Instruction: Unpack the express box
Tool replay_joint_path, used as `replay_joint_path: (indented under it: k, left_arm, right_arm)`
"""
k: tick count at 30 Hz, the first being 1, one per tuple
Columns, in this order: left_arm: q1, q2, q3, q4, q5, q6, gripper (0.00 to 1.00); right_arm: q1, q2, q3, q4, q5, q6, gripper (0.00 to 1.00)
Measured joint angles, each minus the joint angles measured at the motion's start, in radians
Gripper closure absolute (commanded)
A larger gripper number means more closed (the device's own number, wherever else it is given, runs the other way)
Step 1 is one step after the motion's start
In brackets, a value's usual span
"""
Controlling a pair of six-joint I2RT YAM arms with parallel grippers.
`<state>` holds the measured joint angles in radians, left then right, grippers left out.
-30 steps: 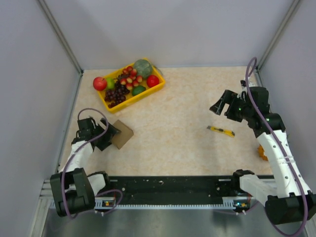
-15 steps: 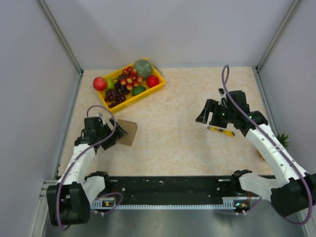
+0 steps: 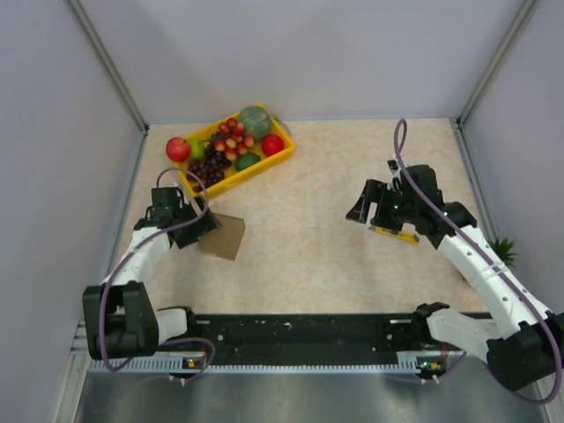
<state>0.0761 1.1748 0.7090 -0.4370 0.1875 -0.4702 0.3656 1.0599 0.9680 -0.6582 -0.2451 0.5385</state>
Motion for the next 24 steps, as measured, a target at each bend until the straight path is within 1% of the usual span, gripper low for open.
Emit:
replay_joint_path:
  k: [4,8,11,17,20,24]
  left_arm:
    - [0.0,0.106,0.0,0.038,0.121,-0.004,0.18]
    - [-0.012,0.098,-0.044,0.142,0.255,-0.048,0.18]
    - [-0.074,0.093,-0.084,0.209,0.311,-0.084,0.18]
    - [-0.271,0.122,-0.098,0.303,0.343,-0.146,0.21]
    - [-0.298,0.146,-0.098,0.314,0.33,-0.169,0.19]
    - [-0.298,0.121,-0.098,0.286,0.254,-0.183,0.16]
  right_arm:
    - [0.0,-0.032,-0.018,0.006,0.003,0.009,0.21]
    - [0.0,-0.054,-0.051,0.006,0.005,0.019,0.21]
    - [0.0,-0.057,-0.07,0.006,0.007,0.024,0.22]
    - [0.015,-0.05,-0.078,0.011,0.018,0.031,0.22]
    - [0.043,-0.02,-0.078,0.027,0.034,0.03,0.21]
    - [0.108,0.046,-0.076,0.06,0.055,0.02,0.19]
